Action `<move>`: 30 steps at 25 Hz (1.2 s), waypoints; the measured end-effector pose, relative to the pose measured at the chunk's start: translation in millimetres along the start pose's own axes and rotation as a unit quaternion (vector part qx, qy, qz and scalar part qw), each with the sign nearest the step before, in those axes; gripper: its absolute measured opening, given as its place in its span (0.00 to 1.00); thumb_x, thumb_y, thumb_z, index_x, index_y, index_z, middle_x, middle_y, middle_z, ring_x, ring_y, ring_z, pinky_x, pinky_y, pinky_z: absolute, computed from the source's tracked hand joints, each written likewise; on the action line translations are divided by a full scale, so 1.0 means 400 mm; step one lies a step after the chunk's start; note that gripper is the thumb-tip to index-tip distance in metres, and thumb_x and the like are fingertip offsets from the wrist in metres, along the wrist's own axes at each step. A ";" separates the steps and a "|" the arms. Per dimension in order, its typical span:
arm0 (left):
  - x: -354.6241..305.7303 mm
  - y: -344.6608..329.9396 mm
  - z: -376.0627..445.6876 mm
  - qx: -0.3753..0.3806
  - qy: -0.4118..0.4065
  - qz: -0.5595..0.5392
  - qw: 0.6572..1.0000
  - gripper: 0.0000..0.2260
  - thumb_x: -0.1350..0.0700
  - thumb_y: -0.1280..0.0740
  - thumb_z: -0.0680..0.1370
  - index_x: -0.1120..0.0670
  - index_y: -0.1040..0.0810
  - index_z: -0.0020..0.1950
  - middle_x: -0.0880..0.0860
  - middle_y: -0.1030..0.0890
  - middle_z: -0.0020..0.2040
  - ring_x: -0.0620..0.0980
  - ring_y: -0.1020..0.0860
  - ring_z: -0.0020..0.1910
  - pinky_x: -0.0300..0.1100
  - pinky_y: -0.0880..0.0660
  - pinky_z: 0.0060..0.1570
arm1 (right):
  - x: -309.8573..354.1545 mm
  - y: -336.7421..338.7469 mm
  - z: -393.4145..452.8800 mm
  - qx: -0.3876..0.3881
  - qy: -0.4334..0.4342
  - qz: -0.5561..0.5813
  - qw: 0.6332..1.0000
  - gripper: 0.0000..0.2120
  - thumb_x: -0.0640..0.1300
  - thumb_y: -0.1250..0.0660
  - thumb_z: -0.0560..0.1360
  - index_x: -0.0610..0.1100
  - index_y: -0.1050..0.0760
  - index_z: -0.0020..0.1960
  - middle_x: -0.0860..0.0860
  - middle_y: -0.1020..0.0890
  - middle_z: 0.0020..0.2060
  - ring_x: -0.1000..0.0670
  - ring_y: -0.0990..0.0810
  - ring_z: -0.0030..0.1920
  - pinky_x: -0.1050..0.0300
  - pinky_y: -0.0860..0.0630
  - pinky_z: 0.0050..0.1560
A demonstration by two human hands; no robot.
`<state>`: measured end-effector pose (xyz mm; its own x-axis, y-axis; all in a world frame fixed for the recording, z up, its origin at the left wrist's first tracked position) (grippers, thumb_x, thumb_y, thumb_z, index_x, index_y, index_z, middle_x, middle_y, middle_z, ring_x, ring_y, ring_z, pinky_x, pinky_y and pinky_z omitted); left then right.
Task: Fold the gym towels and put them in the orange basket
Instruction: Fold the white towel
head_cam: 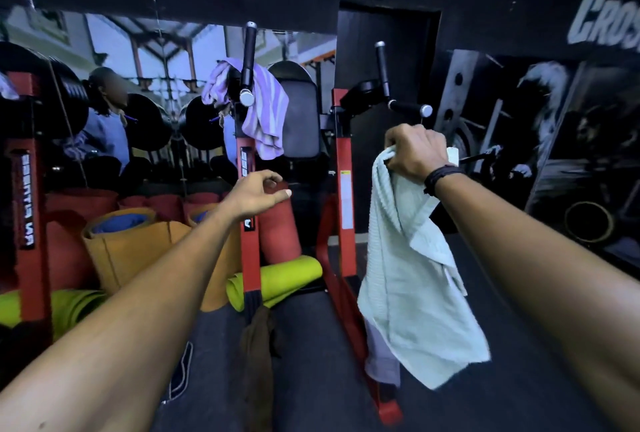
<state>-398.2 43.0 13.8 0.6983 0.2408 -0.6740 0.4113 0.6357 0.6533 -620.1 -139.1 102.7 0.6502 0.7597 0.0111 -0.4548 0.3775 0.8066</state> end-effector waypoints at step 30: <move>-0.505 -0.220 -0.180 0.152 0.026 -0.440 0.885 0.10 0.58 0.41 0.81 0.57 0.21 0.50 0.53 0.17 0.41 0.49 0.20 0.40 0.44 0.23 0.47 | -0.171 0.203 -0.236 -0.165 -0.119 -0.008 0.979 0.12 0.37 0.34 0.69 0.42 0.30 0.51 0.42 0.22 0.47 0.38 0.22 0.46 0.51 0.35 0.41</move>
<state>-617.8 -8.9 67.8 0.0054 -0.2107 -0.9775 0.9262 0.3695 -0.0745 -759.0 -110.4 111.8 0.7638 0.6229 0.1692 -0.5901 0.5678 0.5740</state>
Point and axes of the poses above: each hand's wrist, its own z-axis towards the middle knuckle, its own y-axis out of the back of the hand, x = y × z, the point moved 1 cm from there along z, towards the middle knuckle
